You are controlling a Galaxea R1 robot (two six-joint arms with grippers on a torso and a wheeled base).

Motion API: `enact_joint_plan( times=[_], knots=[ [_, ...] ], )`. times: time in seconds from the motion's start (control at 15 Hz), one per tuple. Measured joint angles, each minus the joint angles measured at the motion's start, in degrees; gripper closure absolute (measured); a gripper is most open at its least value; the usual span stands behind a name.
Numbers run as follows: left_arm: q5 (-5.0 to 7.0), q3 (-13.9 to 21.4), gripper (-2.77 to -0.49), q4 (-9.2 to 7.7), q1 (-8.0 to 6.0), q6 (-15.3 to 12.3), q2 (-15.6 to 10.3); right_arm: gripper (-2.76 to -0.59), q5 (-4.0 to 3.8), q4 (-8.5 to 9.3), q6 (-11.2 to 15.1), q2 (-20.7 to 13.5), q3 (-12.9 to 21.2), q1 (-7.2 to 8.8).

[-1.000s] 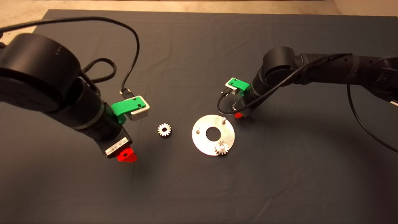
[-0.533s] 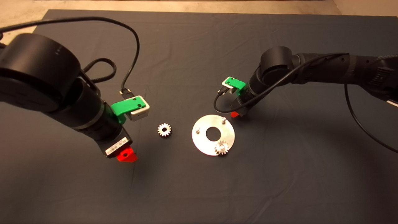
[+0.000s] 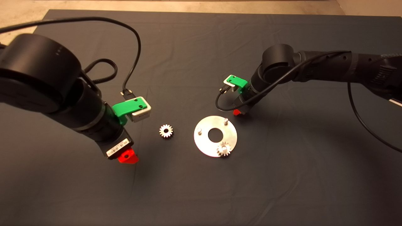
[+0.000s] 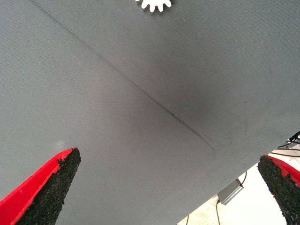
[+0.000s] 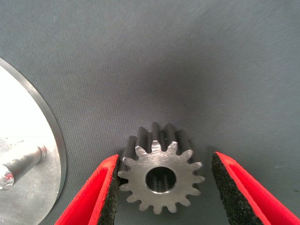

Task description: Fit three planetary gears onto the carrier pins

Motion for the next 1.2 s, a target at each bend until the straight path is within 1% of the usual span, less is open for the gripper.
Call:
enact_joint_plan(
  times=[0.13,0.2,0.73,1.2],
  knots=[
    [0.00,0.00,-2.77,0.01,0.00,0.00,-0.01,-1.27,0.02,0.02,-0.41,0.00,0.00,0.28],
    [0.00,0.00,-2.77,0.00,0.00,0.00,0.00,-1.25,0.02,0.00,-0.41,0.00,-0.02,0.28],
    [0.00,0.00,-2.77,0.00,0.00,0.00,-0.24,-1.25,0.02,0.02,-0.39,-0.21,-0.02,0.28],
    [0.00,0.00,-2.77,0.01,0.00,0.00,-0.55,-1.27,-0.15,0.02,-0.39,-0.18,-0.02,0.26]
  ],
)
